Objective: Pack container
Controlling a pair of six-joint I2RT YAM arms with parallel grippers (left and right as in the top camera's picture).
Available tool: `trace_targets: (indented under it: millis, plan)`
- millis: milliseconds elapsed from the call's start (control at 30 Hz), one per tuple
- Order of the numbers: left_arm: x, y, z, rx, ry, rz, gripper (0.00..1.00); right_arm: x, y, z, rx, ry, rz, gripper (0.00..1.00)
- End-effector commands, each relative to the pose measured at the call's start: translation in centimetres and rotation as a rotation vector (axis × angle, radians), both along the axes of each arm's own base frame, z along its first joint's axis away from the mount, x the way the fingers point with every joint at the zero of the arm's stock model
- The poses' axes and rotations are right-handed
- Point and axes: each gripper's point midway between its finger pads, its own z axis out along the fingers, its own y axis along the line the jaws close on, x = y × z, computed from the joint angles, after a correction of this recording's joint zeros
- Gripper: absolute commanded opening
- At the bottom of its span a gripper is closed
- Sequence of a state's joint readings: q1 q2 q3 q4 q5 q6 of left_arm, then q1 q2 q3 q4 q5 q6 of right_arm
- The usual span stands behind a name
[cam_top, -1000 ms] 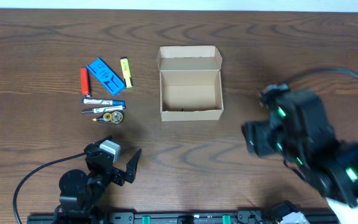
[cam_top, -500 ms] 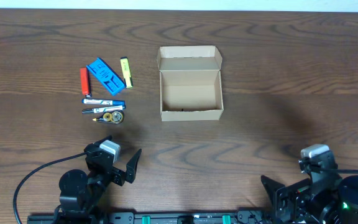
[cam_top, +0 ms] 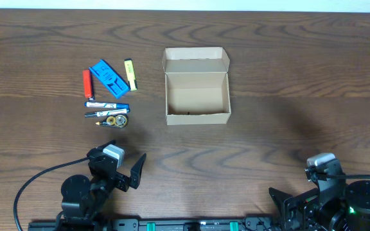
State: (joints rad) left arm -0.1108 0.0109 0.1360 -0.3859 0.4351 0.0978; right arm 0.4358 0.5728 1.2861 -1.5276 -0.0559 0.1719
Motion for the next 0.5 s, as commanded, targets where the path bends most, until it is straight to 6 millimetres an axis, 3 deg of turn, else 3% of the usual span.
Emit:
trace_targets:
  millis: [0, 300, 467]
  plan:
    - [0.0, 0.0, -0.8, -0.022, 0.027, 0.006, 0.95, -0.1, 0.1, -0.2, -0.003, 0.005, 0.008, 0.99]
    - [-0.2, -0.5, -0.7, -0.058, 0.039, -0.015, 0.95, -0.1, 0.1, -0.2, -0.003, 0.005, 0.009, 0.99]
    - [-0.5, -0.9, 1.1, -0.130, 0.047, -0.021, 0.95, -0.1, 0.1, -0.2, -0.003, 0.005, 0.009, 0.99]
